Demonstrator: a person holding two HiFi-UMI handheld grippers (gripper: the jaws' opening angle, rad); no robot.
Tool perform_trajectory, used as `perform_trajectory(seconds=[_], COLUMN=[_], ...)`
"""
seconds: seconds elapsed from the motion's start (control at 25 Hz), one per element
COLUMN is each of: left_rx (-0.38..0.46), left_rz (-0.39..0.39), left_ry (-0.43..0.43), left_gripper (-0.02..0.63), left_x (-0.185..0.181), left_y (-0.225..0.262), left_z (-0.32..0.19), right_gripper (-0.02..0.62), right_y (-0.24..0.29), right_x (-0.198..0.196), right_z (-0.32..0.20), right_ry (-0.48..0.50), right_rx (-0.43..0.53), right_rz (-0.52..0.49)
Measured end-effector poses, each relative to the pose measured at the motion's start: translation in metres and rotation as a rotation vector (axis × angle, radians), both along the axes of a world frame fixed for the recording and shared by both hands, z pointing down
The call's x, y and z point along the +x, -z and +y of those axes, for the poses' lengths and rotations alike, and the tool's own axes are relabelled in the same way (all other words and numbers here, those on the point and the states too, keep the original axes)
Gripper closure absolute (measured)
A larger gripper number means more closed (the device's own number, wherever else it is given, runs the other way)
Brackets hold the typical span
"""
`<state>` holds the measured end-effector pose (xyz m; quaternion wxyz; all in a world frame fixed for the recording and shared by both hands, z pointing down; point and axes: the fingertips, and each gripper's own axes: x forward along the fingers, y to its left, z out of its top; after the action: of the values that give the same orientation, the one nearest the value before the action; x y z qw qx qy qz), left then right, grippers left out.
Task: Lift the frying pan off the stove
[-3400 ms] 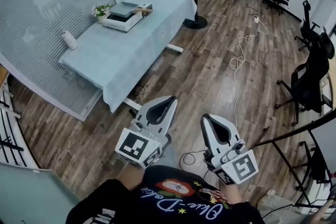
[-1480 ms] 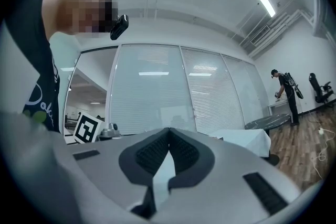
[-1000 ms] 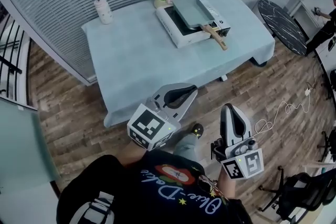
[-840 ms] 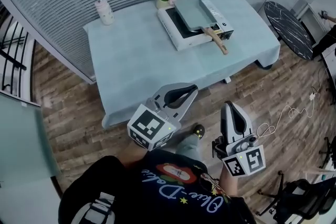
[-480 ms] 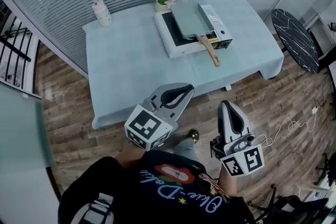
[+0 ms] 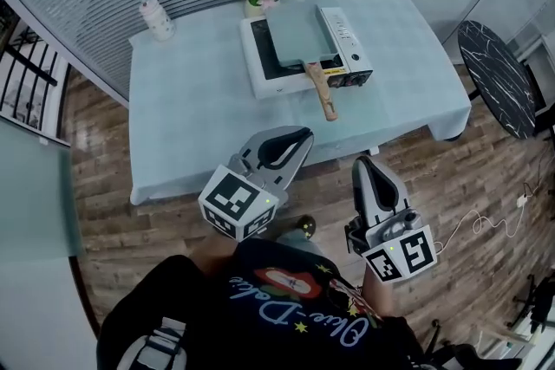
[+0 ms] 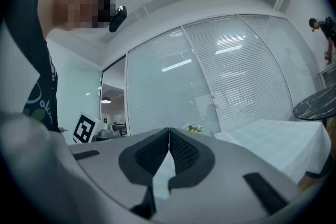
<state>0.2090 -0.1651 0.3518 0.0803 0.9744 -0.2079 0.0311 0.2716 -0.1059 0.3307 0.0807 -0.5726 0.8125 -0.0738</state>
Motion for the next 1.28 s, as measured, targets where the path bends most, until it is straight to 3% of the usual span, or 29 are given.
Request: perform_trajectory(seconds=[0.36, 0.72, 1.28], left_rx=[-0.060, -0.134, -0.375], left_rz=[0.023, 0.019, 0.099], left_ry=[0.129, 0.192, 0.238], left_gripper=[0.598, 0.594, 0.465], left_x=[0.016, 0.009, 0.011], left_y=[-0.014, -0.028, -0.067], left_z=[-0.025, -0.050, -0.125], right_gripper=[0.592, 0.592, 0.569], right_y=[-0.017, -0.022, -0.034], right_x=[0.031, 0.042, 0.045], right_z=[-0.012, -0.032, -0.089], right_ry=[0.122, 0.144, 0.201], right_rx=[-0.036, -0.034, -0.111], right_rz=[-0.018, -0.071, -0.039])
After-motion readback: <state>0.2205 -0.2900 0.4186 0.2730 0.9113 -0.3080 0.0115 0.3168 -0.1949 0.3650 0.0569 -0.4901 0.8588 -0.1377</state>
